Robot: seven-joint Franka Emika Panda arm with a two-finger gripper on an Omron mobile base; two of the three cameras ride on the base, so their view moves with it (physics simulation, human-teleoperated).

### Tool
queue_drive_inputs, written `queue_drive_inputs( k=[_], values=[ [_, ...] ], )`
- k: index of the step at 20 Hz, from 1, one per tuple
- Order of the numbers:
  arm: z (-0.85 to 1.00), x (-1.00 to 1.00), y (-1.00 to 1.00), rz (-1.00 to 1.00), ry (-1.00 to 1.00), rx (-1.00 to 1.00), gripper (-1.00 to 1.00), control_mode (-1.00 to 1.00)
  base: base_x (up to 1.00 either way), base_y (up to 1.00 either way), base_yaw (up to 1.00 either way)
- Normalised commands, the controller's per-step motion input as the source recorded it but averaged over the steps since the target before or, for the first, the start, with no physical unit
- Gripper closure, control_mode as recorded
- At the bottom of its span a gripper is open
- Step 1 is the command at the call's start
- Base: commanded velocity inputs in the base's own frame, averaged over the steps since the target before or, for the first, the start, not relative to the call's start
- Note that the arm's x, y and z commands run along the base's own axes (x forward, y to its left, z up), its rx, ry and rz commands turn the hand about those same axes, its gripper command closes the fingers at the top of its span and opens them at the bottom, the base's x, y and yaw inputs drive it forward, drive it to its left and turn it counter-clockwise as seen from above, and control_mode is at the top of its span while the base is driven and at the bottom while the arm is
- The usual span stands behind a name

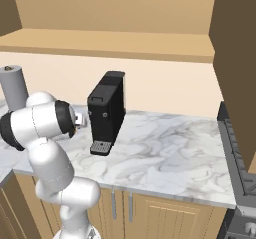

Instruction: Retrieve the tupperware from the cabinet, then place the raw meat into the tupperware to avoid contamination.

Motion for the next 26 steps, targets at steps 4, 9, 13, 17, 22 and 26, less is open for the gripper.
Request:
queue_drive_inputs(
  k=[4,9,13,17,22,26],
  values=[
    [-0.14,0.21,0.00,0.00,0.00,-0.02,-1.00,-1.00,0.00,0.00,0.00],
    [-0.19,0.24,0.01,0.00,0.00,-0.01,-1.00,-1.00,0.00,0.00,0.00],
    [-0.20,0.18,0.11,0.00,0.00,0.00,-1.00,-1.00,0.00,0.00,0.00],
    [-0.28,0.03,0.23,0.00,0.01,0.00,-1.00,-1.00,0.00,0.00,0.00],
    [-0.16,0.01,0.19,0.00,0.00,0.01,-1.00,-1.00,0.00,0.00,0.00],
    [0.00,0.00,0.00,0.00,0.00,0.00,-1.00,-1.00,0.00,0.00,0.00]
  ],
)
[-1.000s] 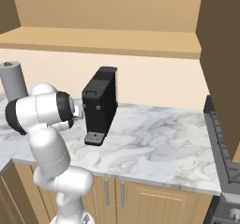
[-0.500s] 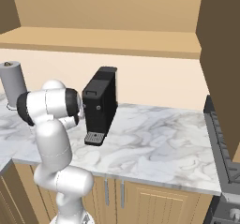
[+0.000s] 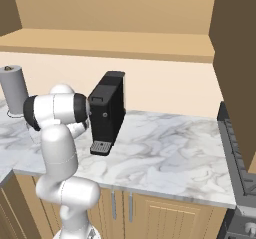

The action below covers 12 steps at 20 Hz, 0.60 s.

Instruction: Retrieve the tupperware from the cabinet, then place the raw meat into the tupperware to avoid contamination.

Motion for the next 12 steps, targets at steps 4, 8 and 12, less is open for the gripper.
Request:
queue_drive_inputs(
  k=[4,8,12],
  values=[
    [-0.02,0.01,0.01,0.00,0.00,0.00,-1.00,-1.00,0.00,0.00,0.00],
    [-0.07,0.12,0.05,0.00,0.00,0.00,-1.00,-1.00,0.00,0.00,0.00],
    [-0.07,0.16,0.13,-0.01,0.00,0.00,-1.00,-1.00,0.00,0.00,0.00]
  ],
)
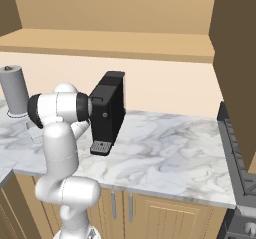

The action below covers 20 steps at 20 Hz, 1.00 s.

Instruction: Retrieve the tupperware from the cabinet, then place the raw meat into the tupperware to avoid contamination.

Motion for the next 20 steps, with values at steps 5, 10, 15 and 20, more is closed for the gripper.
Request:
queue_drive_inputs(
  k=[5,10,15,20],
  values=[
    [-0.24,0.15,0.16,-0.02,0.02,-0.02,-1.00,-1.00,0.00,0.00,0.00],
    [-0.50,0.10,0.18,-0.01,0.06,-0.08,1.00,-1.00,0.00,0.00,0.00],
    [-0.25,0.04,0.06,0.00,0.02,-0.03,1.00,-1.00,0.00,0.00,0.00],
    [0.00,0.00,0.00,0.00,0.00,0.00,1.00,-1.00,0.00,0.00,0.00]
  ],
)
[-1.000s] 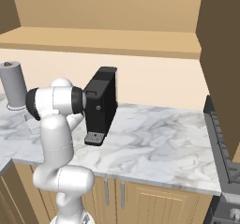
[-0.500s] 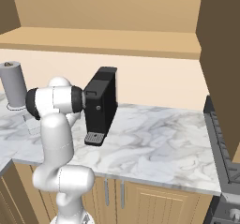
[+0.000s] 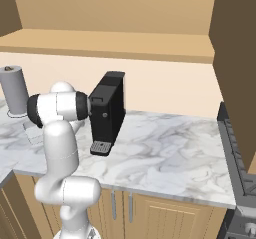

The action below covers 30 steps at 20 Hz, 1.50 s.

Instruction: Retrieve the tupperware from the cabinet, then place the raw meat into the tupperware to avoid contamination.

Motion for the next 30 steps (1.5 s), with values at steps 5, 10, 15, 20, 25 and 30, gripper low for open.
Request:
queue_drive_inputs(
  k=[5,10,15,20,25,30],
  values=[
    [0.13,0.00,0.00,-0.02,0.00,0.00,1.00,-1.00,0.00,0.00,0.00],
    [0.66,0.00,0.06,-0.02,0.00,0.00,1.00,-1.00,0.00,0.00,0.00],
    [0.83,-0.03,0.14,0.00,-0.01,0.00,1.00,-1.00,0.00,0.00,0.00],
    [0.77,-0.11,0.19,0.00,0.00,0.00,1.00,-1.00,0.00,0.00,0.00],
    [0.54,-0.07,0.44,0.03,0.00,0.00,1.00,-1.00,0.00,0.00,0.00],
    [0.42,-0.15,0.58,0.05,0.02,0.00,1.00,-1.00,0.00,0.00,0.00]
  ],
)
